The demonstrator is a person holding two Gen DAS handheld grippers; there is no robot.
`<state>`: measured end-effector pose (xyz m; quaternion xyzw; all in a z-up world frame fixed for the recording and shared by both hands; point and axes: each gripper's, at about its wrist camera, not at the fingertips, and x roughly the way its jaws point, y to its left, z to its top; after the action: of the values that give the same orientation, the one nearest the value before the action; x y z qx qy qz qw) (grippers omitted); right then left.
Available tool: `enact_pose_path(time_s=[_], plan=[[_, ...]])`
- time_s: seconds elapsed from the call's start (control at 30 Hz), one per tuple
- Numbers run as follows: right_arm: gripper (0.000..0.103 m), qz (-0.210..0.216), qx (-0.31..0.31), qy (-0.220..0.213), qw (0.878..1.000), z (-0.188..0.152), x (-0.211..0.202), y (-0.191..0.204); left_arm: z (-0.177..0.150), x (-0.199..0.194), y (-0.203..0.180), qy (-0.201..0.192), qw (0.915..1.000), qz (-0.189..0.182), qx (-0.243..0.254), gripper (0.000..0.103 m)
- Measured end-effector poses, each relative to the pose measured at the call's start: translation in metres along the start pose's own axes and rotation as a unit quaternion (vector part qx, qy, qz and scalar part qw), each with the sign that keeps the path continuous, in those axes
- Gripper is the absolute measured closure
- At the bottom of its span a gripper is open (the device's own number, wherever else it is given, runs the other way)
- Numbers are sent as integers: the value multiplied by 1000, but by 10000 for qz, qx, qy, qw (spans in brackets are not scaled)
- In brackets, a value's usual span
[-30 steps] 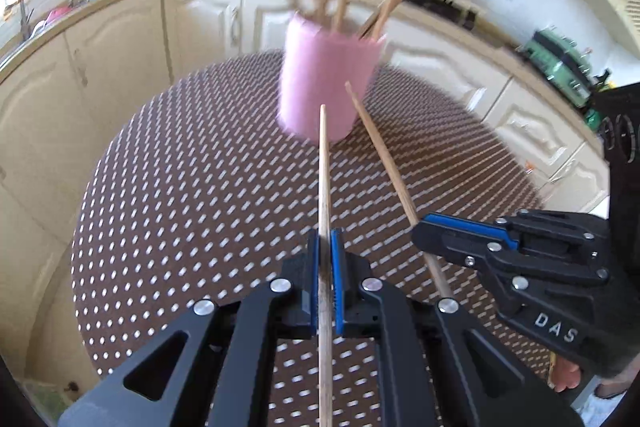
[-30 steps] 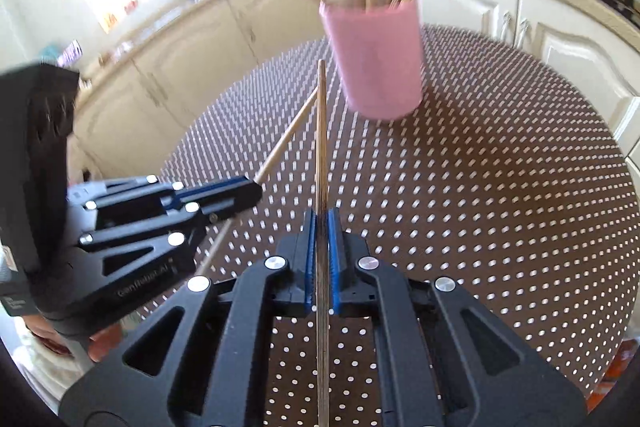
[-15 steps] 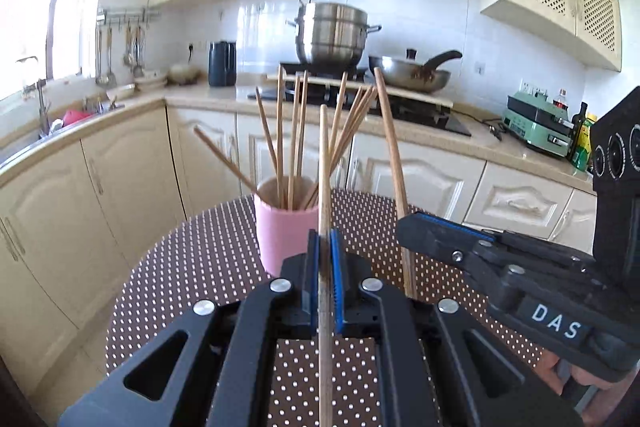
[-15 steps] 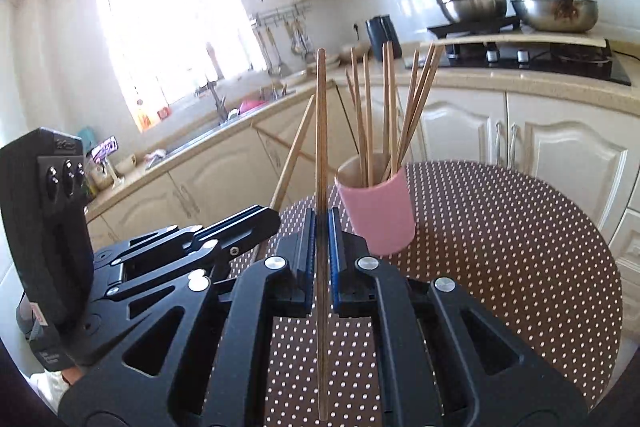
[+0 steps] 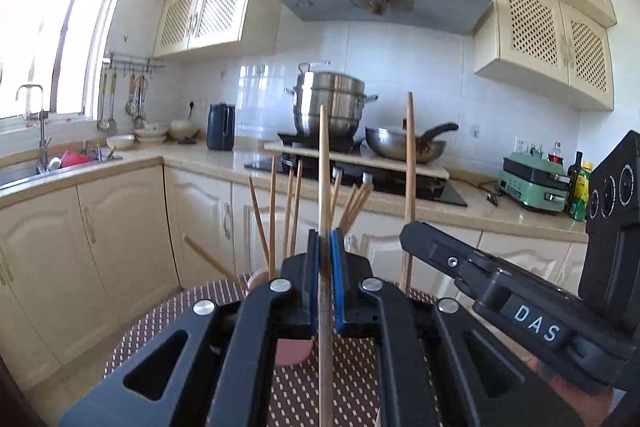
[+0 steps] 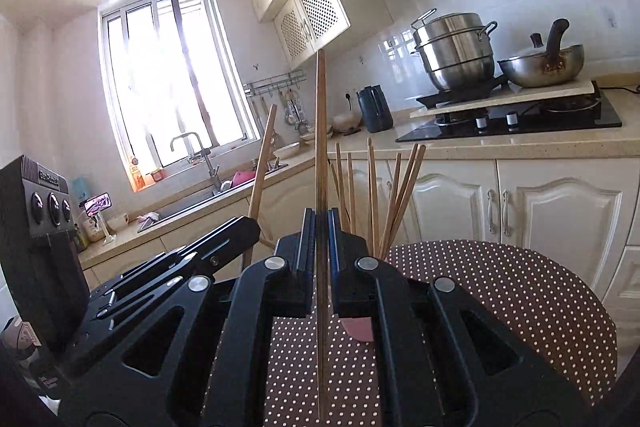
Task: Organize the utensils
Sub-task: 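Lift the chopstick in the left tool over the cup while the right tool does likewise, then lower both held chopsticks into the pink cup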
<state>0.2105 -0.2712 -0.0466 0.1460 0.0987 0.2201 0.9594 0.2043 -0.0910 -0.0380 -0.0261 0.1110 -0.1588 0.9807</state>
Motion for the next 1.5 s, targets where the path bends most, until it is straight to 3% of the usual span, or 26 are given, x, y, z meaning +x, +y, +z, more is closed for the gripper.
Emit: enact_pose_path(time_s=[0.17, 0.3, 0.67, 1.03, 1.5], plan=[[96, -152, -132, -302, 9993, 8, 17, -3, 10, 0, 11, -977, 9950, -158, -118, 97], [96, -105, -125, -368, 9992, 11, 32, -7, 15, 13, 17, -1236, 9920, -145, -226, 97], [96, 26, -197, -588, 9981, 9, 70, -16, 10, 62, 38, -1497, 9870, 40, -579, 97], [96, 176, -226, -876, 9957, 19, 85, -27, 12, 82, 35, -1842, 9801, 126, -726, 97], [96, 224, -312, -820, 9959, 16, 102, -34, 11, 107, 36, -1771, 9816, 299, -648, 97]])
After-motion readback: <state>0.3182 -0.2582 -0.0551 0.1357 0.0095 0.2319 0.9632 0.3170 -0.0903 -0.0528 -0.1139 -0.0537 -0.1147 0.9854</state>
